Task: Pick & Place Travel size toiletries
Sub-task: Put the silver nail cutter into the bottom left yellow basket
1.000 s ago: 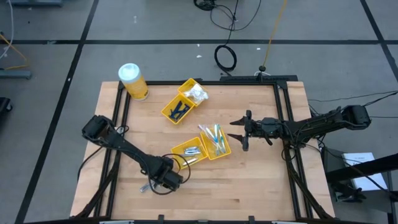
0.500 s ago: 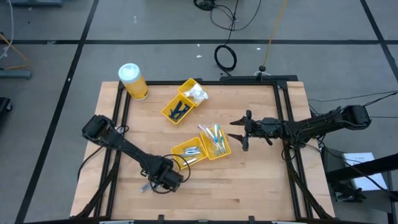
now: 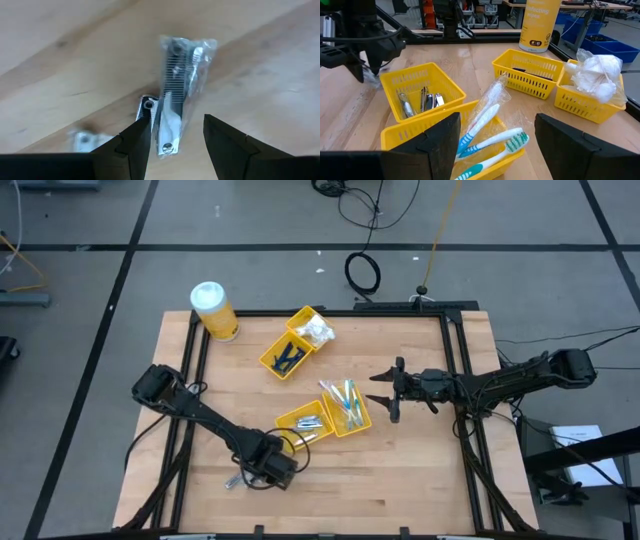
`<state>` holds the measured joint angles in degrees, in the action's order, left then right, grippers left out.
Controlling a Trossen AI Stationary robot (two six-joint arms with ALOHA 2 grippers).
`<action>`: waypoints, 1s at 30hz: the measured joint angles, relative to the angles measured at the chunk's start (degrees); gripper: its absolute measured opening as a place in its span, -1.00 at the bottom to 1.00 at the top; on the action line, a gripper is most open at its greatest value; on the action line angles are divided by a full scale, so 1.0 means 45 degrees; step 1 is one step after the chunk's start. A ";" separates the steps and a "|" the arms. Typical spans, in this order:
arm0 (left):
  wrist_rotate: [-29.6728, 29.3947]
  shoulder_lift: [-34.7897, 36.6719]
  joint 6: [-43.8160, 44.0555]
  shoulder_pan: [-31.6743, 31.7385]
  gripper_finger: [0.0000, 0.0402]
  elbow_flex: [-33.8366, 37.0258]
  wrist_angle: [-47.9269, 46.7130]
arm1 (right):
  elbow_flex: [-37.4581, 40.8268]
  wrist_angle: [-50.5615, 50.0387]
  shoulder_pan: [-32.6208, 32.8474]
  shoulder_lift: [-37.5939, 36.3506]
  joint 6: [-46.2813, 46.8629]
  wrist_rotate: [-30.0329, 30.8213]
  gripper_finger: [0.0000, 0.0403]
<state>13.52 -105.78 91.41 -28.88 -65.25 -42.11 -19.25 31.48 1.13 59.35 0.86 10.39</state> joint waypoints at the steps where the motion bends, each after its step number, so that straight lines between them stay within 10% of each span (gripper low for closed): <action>1: -0.0012 0.0000 -0.0079 0.0000 -0.10 0.0000 0.0179 | 0.0000 0.0000 -0.0002 0.0002 0.0000 -0.0001 0.20; 30: -0.0423 0.0005 -0.2501 0.0197 -0.10 -0.0239 -0.1314 | 0.0002 0.0000 -0.0004 0.0000 0.0000 -0.0001 0.20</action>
<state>11.62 -105.75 80.16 -28.00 -66.33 -48.03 -19.24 31.48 1.11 59.35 0.86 10.38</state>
